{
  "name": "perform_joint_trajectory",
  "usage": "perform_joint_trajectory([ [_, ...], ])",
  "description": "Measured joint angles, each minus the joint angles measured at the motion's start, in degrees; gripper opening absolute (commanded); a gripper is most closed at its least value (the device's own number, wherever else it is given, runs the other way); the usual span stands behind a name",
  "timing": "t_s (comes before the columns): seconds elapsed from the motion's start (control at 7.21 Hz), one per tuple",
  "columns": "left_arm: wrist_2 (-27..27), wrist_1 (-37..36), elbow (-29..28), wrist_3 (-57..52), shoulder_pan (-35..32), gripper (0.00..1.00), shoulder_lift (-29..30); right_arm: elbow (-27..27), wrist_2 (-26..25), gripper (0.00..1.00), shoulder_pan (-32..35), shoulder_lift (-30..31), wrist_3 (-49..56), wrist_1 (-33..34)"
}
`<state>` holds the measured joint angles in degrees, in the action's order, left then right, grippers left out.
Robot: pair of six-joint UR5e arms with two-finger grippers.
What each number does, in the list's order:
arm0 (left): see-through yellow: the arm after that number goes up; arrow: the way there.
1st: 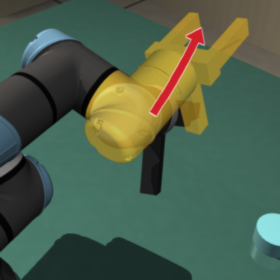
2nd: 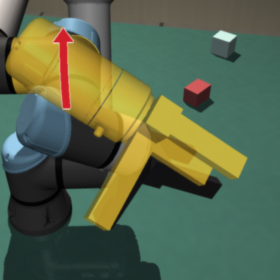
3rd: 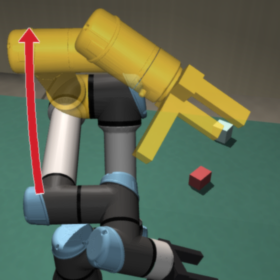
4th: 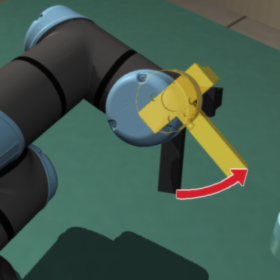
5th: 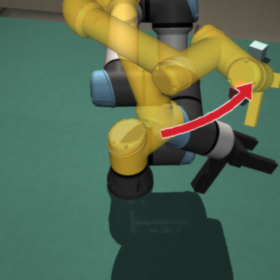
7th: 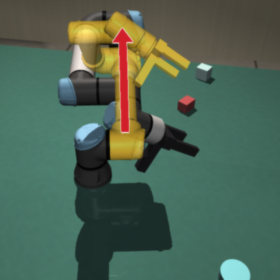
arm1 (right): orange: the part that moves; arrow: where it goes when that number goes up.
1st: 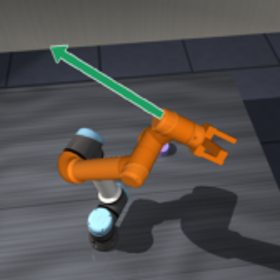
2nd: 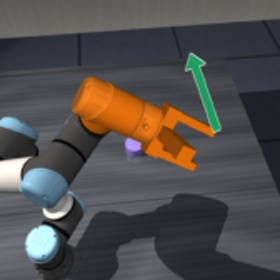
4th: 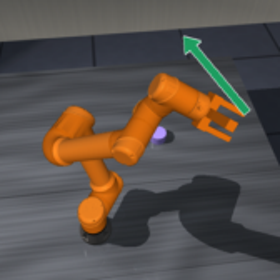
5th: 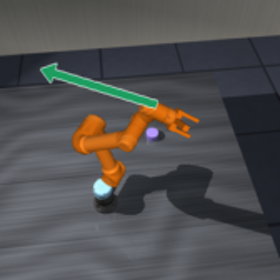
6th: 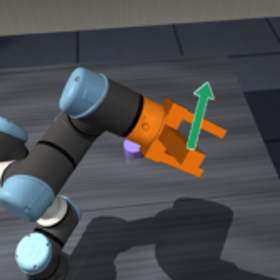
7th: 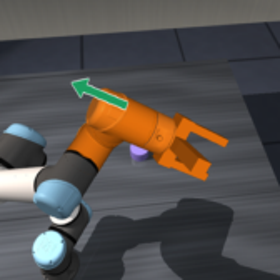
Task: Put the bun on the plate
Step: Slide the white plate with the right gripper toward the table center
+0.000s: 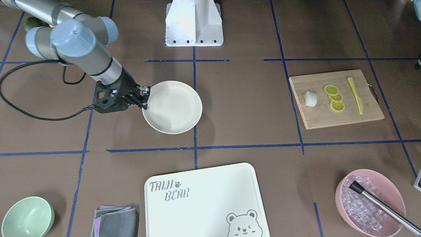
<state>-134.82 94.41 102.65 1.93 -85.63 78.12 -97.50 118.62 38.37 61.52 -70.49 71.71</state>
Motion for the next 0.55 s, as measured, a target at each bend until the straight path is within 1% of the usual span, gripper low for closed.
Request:
perform_joint_trajectory([
  [0.28,0.0,-0.01,0.0,0.0,0.02,1.0,0.0,1.73,-8.55,0.03,-6.68,-1.39,-4.95,-0.14],
  [0.42,0.0,-0.01,0.0,0.0,0.02,1.0,0.01,1.96,-10.97,0.22,-8.5,-1.88,-6.54,-0.16],
  [0.55,0.0,0.01,0.0,0.0,0.02,1.0,0.02,2.2,-12.22,0.97,-9.73,-2.59,-8.09,-0.16],
])
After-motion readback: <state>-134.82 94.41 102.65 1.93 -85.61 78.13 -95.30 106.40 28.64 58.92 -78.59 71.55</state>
